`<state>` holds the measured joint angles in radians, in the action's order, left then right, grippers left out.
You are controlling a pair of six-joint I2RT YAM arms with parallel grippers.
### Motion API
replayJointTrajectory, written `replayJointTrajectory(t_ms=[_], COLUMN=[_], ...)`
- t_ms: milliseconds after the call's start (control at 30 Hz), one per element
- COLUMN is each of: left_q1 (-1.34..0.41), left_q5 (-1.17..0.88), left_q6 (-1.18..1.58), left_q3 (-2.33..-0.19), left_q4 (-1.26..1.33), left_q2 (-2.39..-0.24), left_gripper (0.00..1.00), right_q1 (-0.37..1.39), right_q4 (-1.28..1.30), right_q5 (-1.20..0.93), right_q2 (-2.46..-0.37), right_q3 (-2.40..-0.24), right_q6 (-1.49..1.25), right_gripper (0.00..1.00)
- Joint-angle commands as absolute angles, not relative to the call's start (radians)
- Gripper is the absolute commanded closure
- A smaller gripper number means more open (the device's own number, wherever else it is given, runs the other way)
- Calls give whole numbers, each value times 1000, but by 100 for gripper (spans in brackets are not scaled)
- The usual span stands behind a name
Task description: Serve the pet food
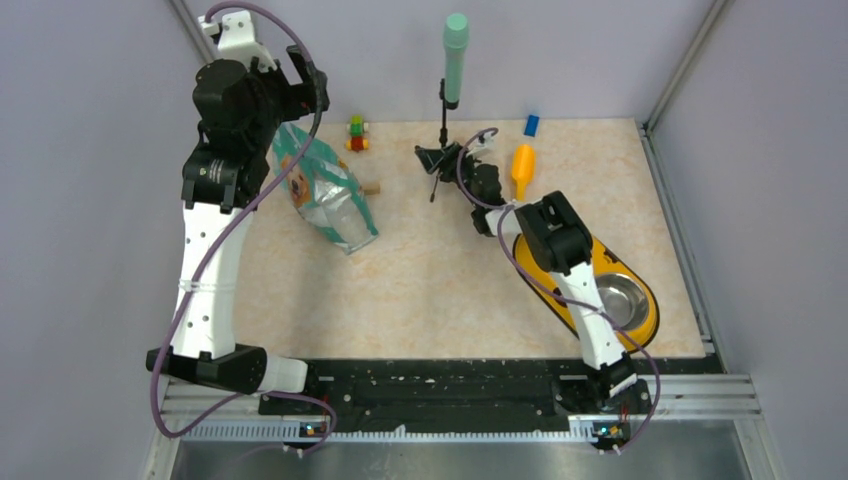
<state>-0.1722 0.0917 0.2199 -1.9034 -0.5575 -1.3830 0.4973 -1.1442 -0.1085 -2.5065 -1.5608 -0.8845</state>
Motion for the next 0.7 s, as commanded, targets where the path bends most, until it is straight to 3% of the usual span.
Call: replayJointTrajectory(t_ms=[0, 467, 667], left_q1=[-172, -172, -172], left_q5=[114, 152, 223], left_q6=[201, 250, 287], left_q3=[-1903, -1911, -1974], left_q4=[-556, -590, -669], left_q2=[-1345, -1364, -1410], left_gripper=[2, 2, 2], right_q1=[453, 405, 400], right_q4=[-1054, -971, -1076], right_q5=[-69, -94, -231], right_q2=[-2553, -2589, -2445], right_q3=[-1635, -1752, -1583], right_q6=[-838, -794, -822], right_gripper=[20, 20, 19])
